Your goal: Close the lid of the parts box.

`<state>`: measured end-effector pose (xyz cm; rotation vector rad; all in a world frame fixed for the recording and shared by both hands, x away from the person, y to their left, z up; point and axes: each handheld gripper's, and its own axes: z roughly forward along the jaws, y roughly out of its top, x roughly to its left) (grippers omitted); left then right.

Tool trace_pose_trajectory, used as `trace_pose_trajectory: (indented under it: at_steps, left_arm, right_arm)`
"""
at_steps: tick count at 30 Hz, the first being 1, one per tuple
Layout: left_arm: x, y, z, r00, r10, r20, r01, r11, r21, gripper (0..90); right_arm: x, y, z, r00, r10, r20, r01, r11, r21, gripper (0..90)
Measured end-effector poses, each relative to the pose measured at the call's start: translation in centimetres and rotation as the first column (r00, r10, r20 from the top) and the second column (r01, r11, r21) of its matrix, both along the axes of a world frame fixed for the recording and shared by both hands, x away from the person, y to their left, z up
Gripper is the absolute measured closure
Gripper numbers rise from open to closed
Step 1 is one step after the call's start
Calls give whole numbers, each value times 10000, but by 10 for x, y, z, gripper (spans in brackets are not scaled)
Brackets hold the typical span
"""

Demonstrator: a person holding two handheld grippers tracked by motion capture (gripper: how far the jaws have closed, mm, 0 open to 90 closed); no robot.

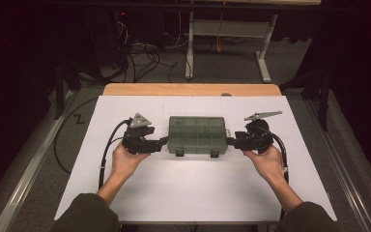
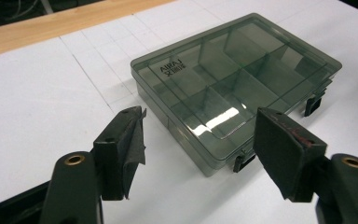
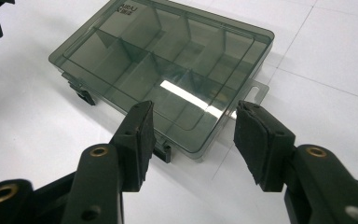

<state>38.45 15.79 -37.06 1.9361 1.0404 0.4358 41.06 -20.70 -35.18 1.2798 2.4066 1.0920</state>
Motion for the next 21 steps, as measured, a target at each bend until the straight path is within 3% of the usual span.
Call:
trace_pose_trajectory:
  at_steps: [21]
  left_arm:
    - [-21,12,2,9970,78,770,-70,9999,-117,313]
  right_arm:
    - [-21,-20,-6,9958,-319,856,288,9989,370,431]
